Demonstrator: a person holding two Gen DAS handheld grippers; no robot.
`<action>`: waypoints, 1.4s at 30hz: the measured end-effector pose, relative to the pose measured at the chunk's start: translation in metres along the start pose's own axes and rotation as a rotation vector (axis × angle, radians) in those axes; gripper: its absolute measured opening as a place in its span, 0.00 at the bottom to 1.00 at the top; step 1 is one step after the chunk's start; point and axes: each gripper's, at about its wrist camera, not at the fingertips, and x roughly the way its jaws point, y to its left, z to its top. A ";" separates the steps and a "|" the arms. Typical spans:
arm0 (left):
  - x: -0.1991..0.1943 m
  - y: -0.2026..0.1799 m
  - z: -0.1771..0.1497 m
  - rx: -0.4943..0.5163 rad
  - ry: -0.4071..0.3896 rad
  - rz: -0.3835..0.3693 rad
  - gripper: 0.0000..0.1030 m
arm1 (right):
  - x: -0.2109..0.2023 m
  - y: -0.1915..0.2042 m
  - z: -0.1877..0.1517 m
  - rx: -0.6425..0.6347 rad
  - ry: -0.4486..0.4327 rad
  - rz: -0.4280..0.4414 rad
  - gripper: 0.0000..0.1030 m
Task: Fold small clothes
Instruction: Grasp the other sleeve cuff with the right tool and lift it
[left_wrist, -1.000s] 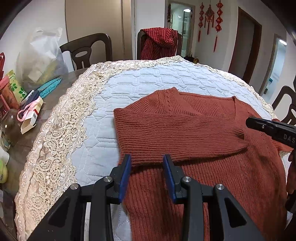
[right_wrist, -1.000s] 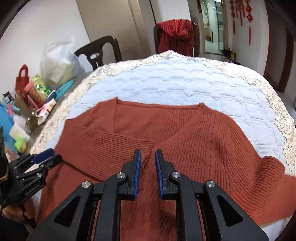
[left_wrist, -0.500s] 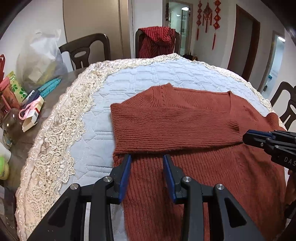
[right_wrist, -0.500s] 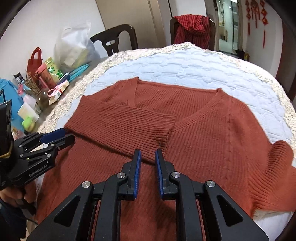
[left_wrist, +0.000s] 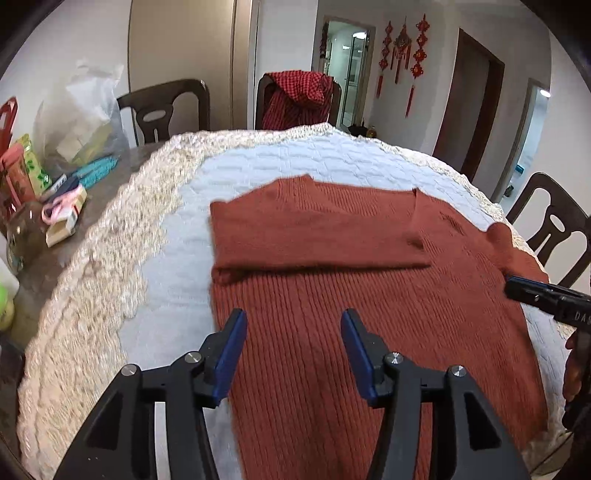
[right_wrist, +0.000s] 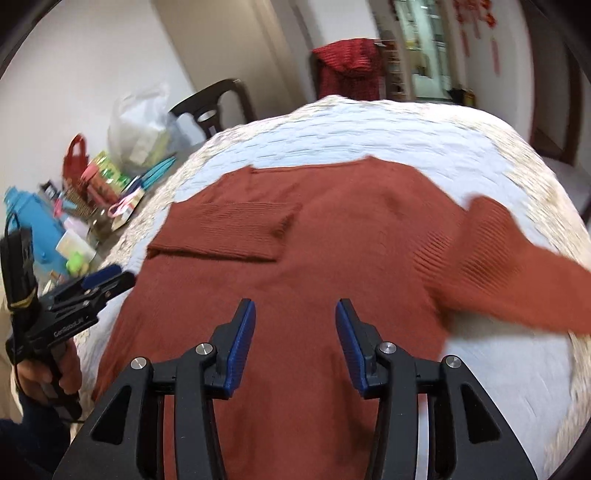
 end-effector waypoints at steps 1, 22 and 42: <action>0.000 0.001 -0.003 -0.007 0.006 -0.008 0.54 | -0.005 -0.008 -0.005 0.030 -0.005 -0.010 0.45; 0.028 -0.033 0.000 0.002 0.048 -0.067 0.54 | -0.033 -0.139 -0.030 0.542 -0.142 -0.081 0.45; 0.035 -0.029 -0.007 -0.004 0.056 -0.079 0.59 | -0.047 -0.167 0.016 0.590 -0.303 -0.155 0.09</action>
